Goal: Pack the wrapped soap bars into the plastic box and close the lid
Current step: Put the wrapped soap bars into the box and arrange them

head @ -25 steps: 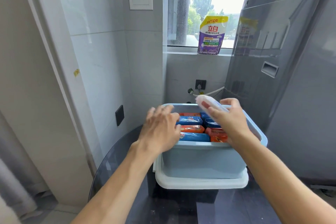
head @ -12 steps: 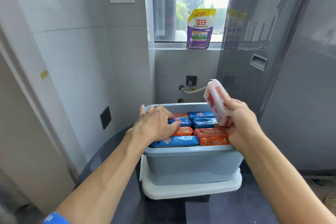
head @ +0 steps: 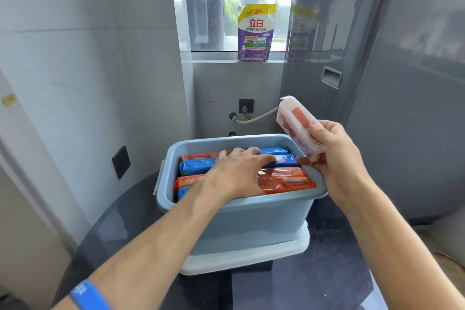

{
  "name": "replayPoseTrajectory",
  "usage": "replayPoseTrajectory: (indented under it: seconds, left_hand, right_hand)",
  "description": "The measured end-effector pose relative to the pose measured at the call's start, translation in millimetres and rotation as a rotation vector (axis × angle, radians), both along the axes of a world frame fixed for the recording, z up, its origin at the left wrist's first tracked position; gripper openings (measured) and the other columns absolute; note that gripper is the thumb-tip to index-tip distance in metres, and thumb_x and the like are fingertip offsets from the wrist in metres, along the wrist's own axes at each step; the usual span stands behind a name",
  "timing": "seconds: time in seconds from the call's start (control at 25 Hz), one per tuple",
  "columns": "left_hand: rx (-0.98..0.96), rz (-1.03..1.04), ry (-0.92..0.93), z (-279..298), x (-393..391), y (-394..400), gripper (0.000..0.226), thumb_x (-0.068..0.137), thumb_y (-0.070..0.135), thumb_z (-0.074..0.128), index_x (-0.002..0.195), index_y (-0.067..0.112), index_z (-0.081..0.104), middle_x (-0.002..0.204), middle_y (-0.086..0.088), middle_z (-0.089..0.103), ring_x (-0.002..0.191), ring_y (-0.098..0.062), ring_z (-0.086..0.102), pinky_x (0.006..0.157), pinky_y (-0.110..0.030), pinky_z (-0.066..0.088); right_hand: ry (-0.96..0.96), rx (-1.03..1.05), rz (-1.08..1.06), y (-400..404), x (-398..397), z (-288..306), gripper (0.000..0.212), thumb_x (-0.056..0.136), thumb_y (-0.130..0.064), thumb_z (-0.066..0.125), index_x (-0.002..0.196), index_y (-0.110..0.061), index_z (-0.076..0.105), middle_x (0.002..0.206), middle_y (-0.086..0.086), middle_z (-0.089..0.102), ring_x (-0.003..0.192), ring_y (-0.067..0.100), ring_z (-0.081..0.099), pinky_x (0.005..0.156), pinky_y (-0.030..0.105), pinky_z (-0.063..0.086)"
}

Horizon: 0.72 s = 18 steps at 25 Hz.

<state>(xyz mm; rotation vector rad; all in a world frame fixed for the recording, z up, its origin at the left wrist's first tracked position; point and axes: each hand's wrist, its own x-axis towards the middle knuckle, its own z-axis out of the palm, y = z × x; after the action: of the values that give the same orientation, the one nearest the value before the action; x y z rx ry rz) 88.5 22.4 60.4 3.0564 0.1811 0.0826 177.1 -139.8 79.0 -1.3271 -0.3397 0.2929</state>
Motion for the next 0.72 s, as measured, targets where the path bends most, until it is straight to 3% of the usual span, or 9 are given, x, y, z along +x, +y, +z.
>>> replayPoseTrajectory:
  seconds: [0.16,0.28,0.36,0.48,0.56,0.64,0.72]
  left_hand:
    - [-0.102,0.047,-0.114,4,-7,1,0.059,0.078,0.059,0.065,0.134,0.043,0.052,0.136,0.01,0.055,0.119,-0.025,0.054,0.098,-0.044,0.043]
    - [-0.183,0.109,-0.068,3,-11,2,0.061,0.078,0.064,0.064,0.133,0.04,0.052,0.133,0.01,0.057,0.122,-0.022,0.049,0.098,-0.041,0.041]
    - [-0.262,0.087,0.004,7,-12,9,0.066,0.075,0.066,0.063,0.135,0.042,0.051,0.137,0.019,0.053,0.127,-0.018,0.047,0.104,-0.043,0.04]
    - [-0.417,0.022,0.041,12,-17,18,0.065,0.064,0.063,0.063,0.128,0.052,0.056,0.135,0.027,0.056,0.123,-0.012,0.053,0.106,-0.039,0.042]
    - [-0.491,0.022,-0.01,10,-18,20,0.056,0.059,0.055,0.066,0.115,0.055,0.063,0.119,0.023,0.066,0.11,-0.012,0.061,0.098,-0.035,0.049]
    - [-0.546,0.072,-0.08,8,-19,21,0.038,0.059,0.046,0.076,0.095,0.056,0.068,0.1,0.016,0.072,0.095,-0.014,0.065,0.085,-0.029,0.054]
    - [-0.542,0.112,-0.121,7,-18,22,0.032,0.059,0.047,0.083,0.088,0.052,0.07,0.107,0.016,0.069,0.099,-0.012,0.063,0.085,-0.026,0.05]
  right_hand:
    - [-0.072,-0.105,0.127,-5,-6,0,0.043,0.071,-0.033,0.073,0.113,-0.028,0.061,0.109,0.006,0.066,0.086,0.018,0.068,0.068,0.036,0.055]
    - [-0.278,-0.384,0.303,-16,-7,7,0.068,0.053,-0.019,0.074,0.119,-0.031,0.064,0.113,0.0,0.063,0.095,0.016,0.066,0.073,0.031,0.054]
    - [-0.404,-0.589,0.448,-25,-5,21,0.063,0.052,-0.02,0.077,0.114,-0.032,0.07,0.115,-0.003,0.064,0.098,0.012,0.066,0.076,0.027,0.055]
    - [-0.472,-0.85,0.643,-30,4,45,0.057,0.054,-0.021,0.085,0.106,-0.032,0.065,0.105,-0.001,0.068,0.08,0.011,0.066,0.066,0.026,0.05]
    - [-0.531,-0.962,0.691,-24,10,55,0.061,0.052,-0.018,0.089,0.104,-0.029,0.058,0.096,-0.002,0.07,0.069,0.01,0.066,0.059,0.025,0.049]
    - [-0.59,-0.896,0.625,-16,14,53,0.065,0.051,-0.016,0.091,0.105,-0.028,0.055,0.096,-0.001,0.069,0.071,0.011,0.066,0.059,0.025,0.051]
    - [-0.509,-0.589,0.578,-12,17,39,0.063,0.061,-0.011,0.091,0.113,-0.025,0.058,0.101,0.002,0.071,0.085,0.013,0.07,0.067,0.023,0.056]
